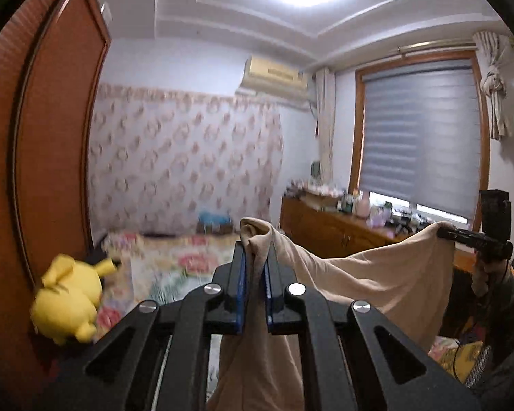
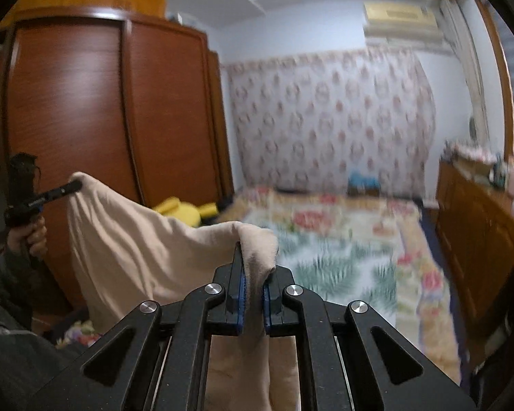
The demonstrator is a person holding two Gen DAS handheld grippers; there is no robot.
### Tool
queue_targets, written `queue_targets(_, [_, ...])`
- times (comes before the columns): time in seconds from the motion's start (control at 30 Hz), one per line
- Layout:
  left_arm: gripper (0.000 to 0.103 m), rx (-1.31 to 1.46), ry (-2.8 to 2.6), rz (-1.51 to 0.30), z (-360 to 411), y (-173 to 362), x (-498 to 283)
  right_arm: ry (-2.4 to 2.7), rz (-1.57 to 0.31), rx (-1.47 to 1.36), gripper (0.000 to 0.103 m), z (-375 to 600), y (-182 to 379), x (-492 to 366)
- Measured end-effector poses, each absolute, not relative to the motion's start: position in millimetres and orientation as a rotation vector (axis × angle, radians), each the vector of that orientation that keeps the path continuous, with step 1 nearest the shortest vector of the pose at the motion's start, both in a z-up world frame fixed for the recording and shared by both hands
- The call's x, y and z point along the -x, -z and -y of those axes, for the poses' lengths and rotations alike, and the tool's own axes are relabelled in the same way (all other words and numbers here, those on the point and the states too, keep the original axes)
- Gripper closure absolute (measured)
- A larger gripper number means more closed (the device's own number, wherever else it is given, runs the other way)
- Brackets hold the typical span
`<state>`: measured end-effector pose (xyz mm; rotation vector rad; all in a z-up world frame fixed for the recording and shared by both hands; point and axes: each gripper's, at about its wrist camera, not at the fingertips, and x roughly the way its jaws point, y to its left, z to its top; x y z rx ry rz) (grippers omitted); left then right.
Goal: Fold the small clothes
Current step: 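Lift the shirt high with both tools and shake it out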
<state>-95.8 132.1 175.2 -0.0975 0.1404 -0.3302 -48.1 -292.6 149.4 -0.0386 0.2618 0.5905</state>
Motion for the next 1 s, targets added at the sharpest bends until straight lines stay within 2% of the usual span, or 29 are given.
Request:
queue_targets(0.3, [0.097,0.046,0.276,0.034,-159.6,-267.1,125.2,-0.613,-0.082,0.076,0.098,288.9,-277.3,80.8])
queue_targets(0.53, [0.097,0.014,0.208,0.105,-181.1,-311.0,128.1,-0.539,0.038,0.166,0.098,283.1,-351.9,101.5])
queue_targets(0.77, [0.097,-0.013,0.185,0.039,-173.0,-309.6,78.1,-0.462,0.023,0.232,0.098,276.9,-366.6,76.6])
queue_targets(0.9, [0.097,-0.009,0.168,-0.054,-162.6,-279.8,19.7,-0.436,-0.083,0.254,0.098,275.2,-339.7,23.5])
queue_targets(1.0, [0.097,-0.028,0.150,-0.160,-157.2,-231.1,-47.3,-0.424,-0.173,0.284,0.098,269.0,-299.1,-35.1])
